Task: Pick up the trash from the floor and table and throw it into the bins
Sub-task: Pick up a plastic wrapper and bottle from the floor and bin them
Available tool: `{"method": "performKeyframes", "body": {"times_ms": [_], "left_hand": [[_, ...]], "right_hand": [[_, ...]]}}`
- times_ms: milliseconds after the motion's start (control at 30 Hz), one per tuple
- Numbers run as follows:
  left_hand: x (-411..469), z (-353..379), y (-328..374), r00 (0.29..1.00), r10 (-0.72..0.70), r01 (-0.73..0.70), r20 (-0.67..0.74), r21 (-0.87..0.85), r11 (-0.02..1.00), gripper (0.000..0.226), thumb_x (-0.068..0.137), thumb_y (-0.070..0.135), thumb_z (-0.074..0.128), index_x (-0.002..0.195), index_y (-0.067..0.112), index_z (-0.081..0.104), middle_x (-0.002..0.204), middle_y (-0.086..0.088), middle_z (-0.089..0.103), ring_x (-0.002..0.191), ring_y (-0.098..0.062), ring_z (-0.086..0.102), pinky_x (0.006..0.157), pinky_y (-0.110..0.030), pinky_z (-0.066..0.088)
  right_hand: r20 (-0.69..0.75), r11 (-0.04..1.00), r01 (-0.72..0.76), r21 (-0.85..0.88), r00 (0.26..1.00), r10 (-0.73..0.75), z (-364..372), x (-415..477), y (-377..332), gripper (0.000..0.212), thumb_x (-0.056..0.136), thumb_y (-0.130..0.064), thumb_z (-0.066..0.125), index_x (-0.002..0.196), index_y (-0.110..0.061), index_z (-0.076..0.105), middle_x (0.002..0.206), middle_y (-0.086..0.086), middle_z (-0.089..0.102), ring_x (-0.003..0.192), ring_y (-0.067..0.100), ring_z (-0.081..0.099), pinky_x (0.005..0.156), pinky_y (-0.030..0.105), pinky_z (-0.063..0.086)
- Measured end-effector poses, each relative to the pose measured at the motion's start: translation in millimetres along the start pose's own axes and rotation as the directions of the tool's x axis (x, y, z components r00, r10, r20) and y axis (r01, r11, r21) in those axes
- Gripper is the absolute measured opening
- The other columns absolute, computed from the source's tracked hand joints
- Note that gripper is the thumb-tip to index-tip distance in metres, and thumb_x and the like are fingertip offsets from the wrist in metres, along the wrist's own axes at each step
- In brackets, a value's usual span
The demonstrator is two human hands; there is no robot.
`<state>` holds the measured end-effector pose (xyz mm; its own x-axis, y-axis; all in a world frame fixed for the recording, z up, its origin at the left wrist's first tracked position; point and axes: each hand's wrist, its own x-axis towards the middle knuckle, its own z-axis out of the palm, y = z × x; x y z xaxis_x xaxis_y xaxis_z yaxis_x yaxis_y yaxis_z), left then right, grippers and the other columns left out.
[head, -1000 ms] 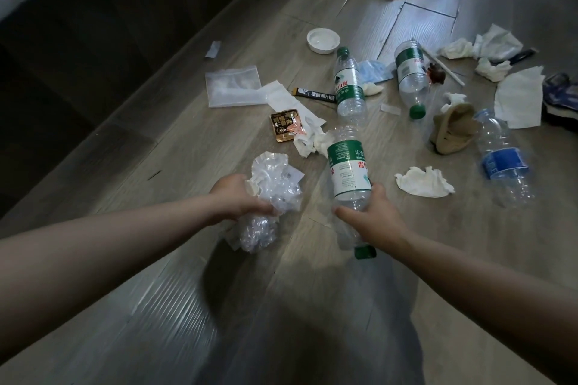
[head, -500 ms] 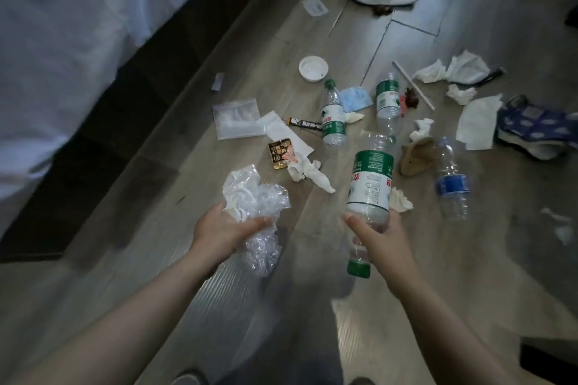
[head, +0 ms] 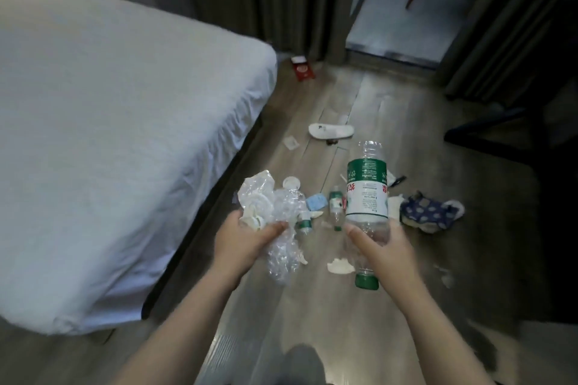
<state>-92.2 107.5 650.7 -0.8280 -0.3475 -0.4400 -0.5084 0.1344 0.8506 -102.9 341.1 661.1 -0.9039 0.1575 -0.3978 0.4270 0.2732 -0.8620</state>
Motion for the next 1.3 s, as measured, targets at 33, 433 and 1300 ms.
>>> {"method": "performKeyframes", "body": {"times_ms": [33, 433, 1300], "left_hand": [[-14.2, -2.9, 30.9, 1.000, 0.023, -0.023, 0.008, -0.031, 0.999, 0.069, 0.043, 0.058, 0.088, 0.098, 0.019, 0.069, 0.091, 0.001, 0.075, 0.083, -0.018, 0.072, 0.082, -0.047, 0.057], [-172.7, 8.5, 270.6, 0.883, 0.469, -0.464, 0.017, -0.107, 0.879, 0.055, 0.054, 0.059, 0.079, 0.095, 0.024, 0.068, 0.087, 0.007, 0.074, 0.079, -0.008, 0.070, 0.069, -0.028, 0.052], [-513.4, 82.5, 212.6, -0.302, 0.300, -0.604, 0.905, -0.425, 0.675, 0.048, 0.055, 0.050, 0.086, 0.087, 0.023, 0.062, 0.084, 0.006, 0.069, 0.078, -0.009, 0.064, 0.062, -0.024, 0.044]], "right_hand": [[-0.021, 0.999, 0.032, 0.002, 0.999, -0.032, -18.7, -14.6, -30.2, 0.047, 0.073, -0.041, 0.078, 0.110, -0.027, 0.053, 0.101, -0.004, 0.067, 0.089, 0.014, 0.066, 0.082, 0.041, 0.056], [-0.287, 0.920, 0.388, 0.052, 0.888, -0.359, -179.8, -153.1, -233.3, 0.057, 0.073, -0.054, 0.072, 0.121, -0.028, 0.054, 0.097, -0.008, 0.068, 0.083, 0.006, 0.066, 0.063, 0.023, 0.048], [-0.887, 0.929, 0.212, 0.302, -0.295, 0.355, -115.4, -611.1, -92.5, 0.031, 0.073, -0.046, 0.078, 0.096, -0.034, 0.061, 0.090, -0.011, 0.070, 0.085, 0.010, 0.068, 0.085, 0.045, 0.056]]}}
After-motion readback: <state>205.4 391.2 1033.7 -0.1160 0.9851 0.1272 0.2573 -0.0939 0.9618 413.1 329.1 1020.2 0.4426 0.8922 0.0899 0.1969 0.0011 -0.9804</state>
